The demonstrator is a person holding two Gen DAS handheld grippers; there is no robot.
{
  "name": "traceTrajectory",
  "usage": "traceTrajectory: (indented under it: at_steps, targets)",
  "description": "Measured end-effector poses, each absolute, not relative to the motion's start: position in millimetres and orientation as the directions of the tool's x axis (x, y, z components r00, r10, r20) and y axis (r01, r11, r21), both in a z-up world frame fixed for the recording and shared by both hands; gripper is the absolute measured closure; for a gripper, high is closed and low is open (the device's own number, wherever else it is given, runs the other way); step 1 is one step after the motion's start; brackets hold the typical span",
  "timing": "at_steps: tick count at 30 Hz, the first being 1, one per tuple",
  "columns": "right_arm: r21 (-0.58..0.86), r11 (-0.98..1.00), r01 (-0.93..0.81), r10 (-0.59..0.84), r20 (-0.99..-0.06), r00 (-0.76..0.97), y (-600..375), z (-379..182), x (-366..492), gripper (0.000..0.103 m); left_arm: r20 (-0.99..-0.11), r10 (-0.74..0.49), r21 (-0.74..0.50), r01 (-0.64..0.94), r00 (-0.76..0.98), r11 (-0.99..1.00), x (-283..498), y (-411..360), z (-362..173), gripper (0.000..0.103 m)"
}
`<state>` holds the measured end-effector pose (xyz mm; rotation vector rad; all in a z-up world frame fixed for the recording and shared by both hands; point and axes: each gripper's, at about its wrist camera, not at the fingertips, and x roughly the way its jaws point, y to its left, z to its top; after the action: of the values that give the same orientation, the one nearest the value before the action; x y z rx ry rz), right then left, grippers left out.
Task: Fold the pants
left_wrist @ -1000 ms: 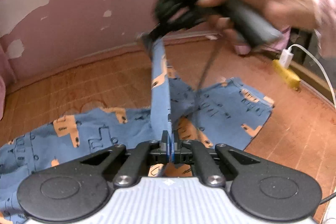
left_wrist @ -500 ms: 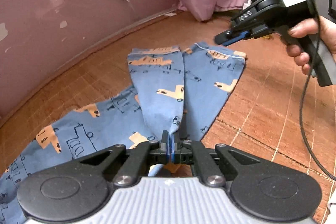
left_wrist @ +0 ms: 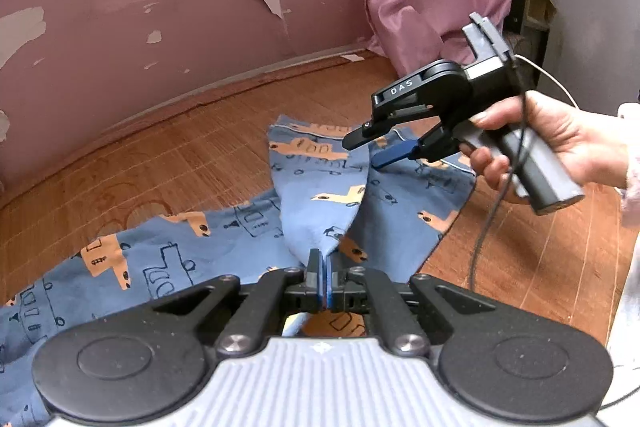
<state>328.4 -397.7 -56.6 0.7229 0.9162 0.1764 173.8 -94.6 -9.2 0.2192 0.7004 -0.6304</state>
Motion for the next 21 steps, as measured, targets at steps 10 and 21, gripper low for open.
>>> traceTrajectory:
  at_steps: [10, 21]
  targets:
    - [0.615, 0.759, 0.214, 0.362, -0.671, 0.647, -402.2, -63.5, 360.5, 0.103, -0.661, -0.452, -0.011, 0.594, 0.599, 0.804, 172.4, -90.1, -11.5, 0.101]
    - [0.383, 0.923, -0.023, 0.21, -0.454, 0.866, -408.4, 42.5, 287.0, 0.103, -0.631, -0.482, 0.019, 0.633, 0.608, 0.774, 170.1, -100.6, -3.7, 0.101]
